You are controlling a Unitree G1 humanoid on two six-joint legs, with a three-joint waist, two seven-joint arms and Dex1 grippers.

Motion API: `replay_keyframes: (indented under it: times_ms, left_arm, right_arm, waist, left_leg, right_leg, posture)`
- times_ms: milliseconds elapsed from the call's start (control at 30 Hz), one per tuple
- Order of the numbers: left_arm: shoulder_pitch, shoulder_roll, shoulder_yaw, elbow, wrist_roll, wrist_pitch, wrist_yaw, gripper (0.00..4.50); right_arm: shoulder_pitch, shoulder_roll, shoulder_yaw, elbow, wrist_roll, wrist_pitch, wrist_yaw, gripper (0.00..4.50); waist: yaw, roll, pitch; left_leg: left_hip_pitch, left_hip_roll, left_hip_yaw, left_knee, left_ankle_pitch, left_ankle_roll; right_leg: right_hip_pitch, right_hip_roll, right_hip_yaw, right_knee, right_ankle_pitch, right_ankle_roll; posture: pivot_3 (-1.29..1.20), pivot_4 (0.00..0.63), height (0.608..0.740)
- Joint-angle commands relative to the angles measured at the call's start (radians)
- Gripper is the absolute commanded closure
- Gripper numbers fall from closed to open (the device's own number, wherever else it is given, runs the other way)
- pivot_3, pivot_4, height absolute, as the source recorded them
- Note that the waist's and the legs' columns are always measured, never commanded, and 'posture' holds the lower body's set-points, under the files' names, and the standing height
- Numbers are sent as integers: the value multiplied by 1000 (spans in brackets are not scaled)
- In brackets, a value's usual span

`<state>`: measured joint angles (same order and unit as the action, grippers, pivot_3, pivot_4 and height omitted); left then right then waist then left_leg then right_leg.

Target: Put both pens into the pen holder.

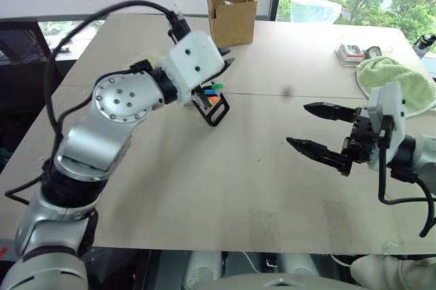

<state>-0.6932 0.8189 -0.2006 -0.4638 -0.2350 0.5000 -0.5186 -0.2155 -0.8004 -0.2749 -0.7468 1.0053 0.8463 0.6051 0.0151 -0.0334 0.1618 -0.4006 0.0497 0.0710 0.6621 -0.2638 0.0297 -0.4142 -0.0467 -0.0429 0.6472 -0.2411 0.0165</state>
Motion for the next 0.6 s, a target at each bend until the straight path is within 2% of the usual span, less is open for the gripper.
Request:
replay_keyframes:
  times_ms: [33,267,433,467,533,600]
  left_arm:
    - [34,-21,-5,26,65,-73,-25,4485]
    - [67,-65,-5,110,147,-155,-72,4485]
    - [75,-92,16,162,187,-129,-68,4485]
    - [74,-98,19,170,193,-128,-66,3472]
    - [76,-107,25,181,209,-144,-62,2804]
    - [87,-111,36,190,220,-172,-63,1771]
  right_arm:
    - [-5,-17,-12,-25,12,-25,3,43]
    - [21,-29,-56,-55,71,-33,-7,43]
    - [46,-38,-64,-77,73,-48,-22,43]
    - [51,-39,-62,-79,71,-51,-24,0]
    - [61,-42,-60,-81,69,-58,-27,0]
    - [78,-46,-65,-80,72,-62,-27,0]
  waist:
    - [0,0,0]
    - [0,-1,1]
    - [0,-1,1]
    - [0,-1,1]
    - [0,-1,1]
    - [0,-1,1]
  left_leg:
    - [0,1,0,0,0,0]
    - [0,3,0,1,0,0]
    - [0,3,0,1,0,0]
    - [0,3,0,1,0,0]
    - [0,3,0,2,0,0]
    - [0,3,0,2,0,0]
  right_leg:
    - [0,0,0,0,0,0]
    - [0,0,-1,0,0,1]
    - [0,1,-1,0,1,1]
    - [0,0,-1,1,1,2]
    - [0,0,-1,1,1,2]
    - [0,0,-1,1,1,2]
  posture:
    - [0,150,740]
    - [0,150,740]
    - [0,150,740]
    - [0,150,740]
    - [0,150,740]
    - [0,150,740]
